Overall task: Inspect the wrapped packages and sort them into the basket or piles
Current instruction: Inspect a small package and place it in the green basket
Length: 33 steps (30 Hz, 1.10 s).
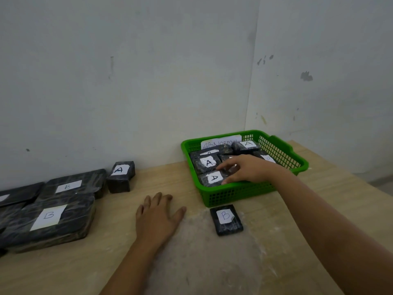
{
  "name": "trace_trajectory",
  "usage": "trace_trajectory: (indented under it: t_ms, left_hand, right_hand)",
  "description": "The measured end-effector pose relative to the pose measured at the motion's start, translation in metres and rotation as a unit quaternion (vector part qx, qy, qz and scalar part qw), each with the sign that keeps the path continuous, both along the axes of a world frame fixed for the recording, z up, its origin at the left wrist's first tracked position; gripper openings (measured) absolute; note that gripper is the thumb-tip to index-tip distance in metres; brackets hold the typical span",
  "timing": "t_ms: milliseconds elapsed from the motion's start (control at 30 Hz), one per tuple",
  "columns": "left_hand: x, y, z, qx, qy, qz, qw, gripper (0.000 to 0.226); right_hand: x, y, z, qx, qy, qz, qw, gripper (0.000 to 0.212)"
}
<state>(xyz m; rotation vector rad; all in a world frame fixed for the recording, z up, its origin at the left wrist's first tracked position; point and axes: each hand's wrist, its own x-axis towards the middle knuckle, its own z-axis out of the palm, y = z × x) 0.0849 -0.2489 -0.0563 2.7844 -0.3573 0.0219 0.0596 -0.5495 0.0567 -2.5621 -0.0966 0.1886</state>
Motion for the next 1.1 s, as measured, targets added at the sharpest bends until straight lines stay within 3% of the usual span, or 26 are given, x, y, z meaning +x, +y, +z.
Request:
trace_trajectory:
  t_ms: [133, 267, 433, 633, 767, 967, 1100]
  left_hand:
    - [-0.001, 0.001, 0.001, -0.001, -0.001, 0.0, 1.0, 0.067]
    - [-0.001, 0.001, 0.001, -0.004, 0.0, -0.002, 1.0, 0.067]
    - [-0.001, 0.002, 0.004, 0.001, 0.009, -0.011, 1.0, 0.067]
    - [0.001, 0.013, 0.014, 0.0, 0.037, -0.047, 0.998, 0.064]
    - [-0.003, 0.031, 0.019, -0.024, 0.05, -0.075, 0.996, 0.055]
    - [-0.004, 0.068, 0.03, -0.122, 0.031, -0.039, 0.991, 0.03]
    - [0.02, 0.086, 0.048, -0.169, -0.038, 0.02, 0.985, 0.03]
  right_hand:
    - [0.001, 0.004, 0.003, -0.031, 0.005, 0.002, 0.999, 0.055]
    - [0.0, 0.001, 0.002, 0.009, 0.008, -0.01, 1.0, 0.054]
    - [-0.013, 0.007, 0.009, 0.033, -0.026, -0.042, 0.998, 0.036]
    - [-0.026, 0.036, 0.014, -0.003, -0.187, -0.063, 0.98, 0.025]
    - [-0.044, 0.085, 0.019, 0.025, -0.258, -0.049, 0.965, 0.009]
    - [-0.05, 0.17, -0.033, 0.037, -0.19, 0.032, 0.981, 0.018]
    - [-0.045, 0.199, -0.09, 0.034, -0.149, 0.049, 0.987, 0.028]
